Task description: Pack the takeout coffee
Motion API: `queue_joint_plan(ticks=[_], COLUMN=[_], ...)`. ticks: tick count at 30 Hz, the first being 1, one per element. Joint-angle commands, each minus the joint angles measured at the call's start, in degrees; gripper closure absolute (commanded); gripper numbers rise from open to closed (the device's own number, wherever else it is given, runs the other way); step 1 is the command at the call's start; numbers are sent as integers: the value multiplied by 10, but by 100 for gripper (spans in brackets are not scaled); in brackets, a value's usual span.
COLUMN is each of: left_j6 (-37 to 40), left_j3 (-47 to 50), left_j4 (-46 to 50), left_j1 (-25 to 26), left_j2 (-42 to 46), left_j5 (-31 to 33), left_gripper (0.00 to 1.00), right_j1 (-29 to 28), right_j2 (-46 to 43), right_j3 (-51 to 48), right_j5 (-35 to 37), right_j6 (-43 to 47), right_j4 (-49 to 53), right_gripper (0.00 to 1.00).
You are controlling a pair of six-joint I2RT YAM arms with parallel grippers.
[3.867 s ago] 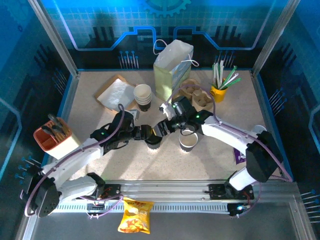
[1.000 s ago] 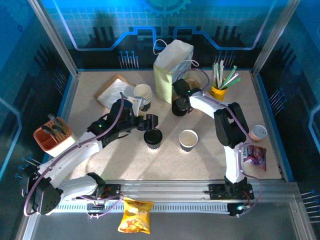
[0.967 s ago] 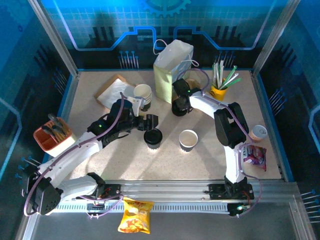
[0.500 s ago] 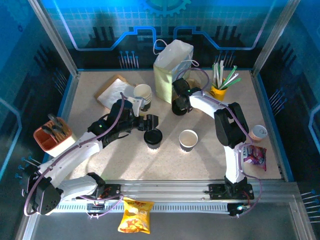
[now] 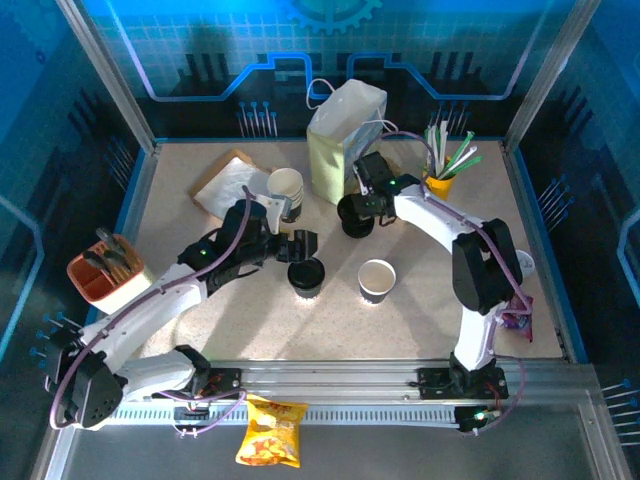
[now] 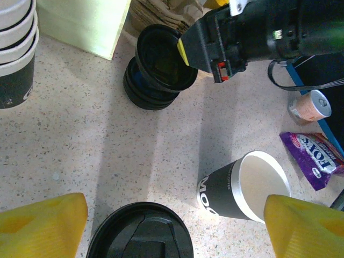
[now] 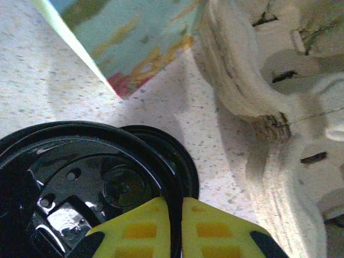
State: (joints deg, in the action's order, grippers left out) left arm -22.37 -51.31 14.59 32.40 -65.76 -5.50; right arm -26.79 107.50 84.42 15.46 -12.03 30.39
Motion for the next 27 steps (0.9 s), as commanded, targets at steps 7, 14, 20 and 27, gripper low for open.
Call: queue_joint_plan(ticks=[7, 14, 20, 27], left_j6=[-97, -269, -381, -441], left_j3=[-4, -11, -49, -78], left_j4=[-95, -309, -434, -484], left_j1=[-32, -39, -29, -12], left_j2=[28, 22, -20, -46], left_j5=[-38, -100, -124, -123], left_gripper=[14, 14, 14, 7], right_j1=[58, 90, 77, 37], right_j2=[-179, -362, -421, -412], right_j3=[-87, -190, -242, -254], right_j5=[-218, -383, -411, -408], right_j6=[-114, -342, -484, -530], right_j4=[-42, -230, -385, -474], right_gripper=[89, 89, 89, 89])
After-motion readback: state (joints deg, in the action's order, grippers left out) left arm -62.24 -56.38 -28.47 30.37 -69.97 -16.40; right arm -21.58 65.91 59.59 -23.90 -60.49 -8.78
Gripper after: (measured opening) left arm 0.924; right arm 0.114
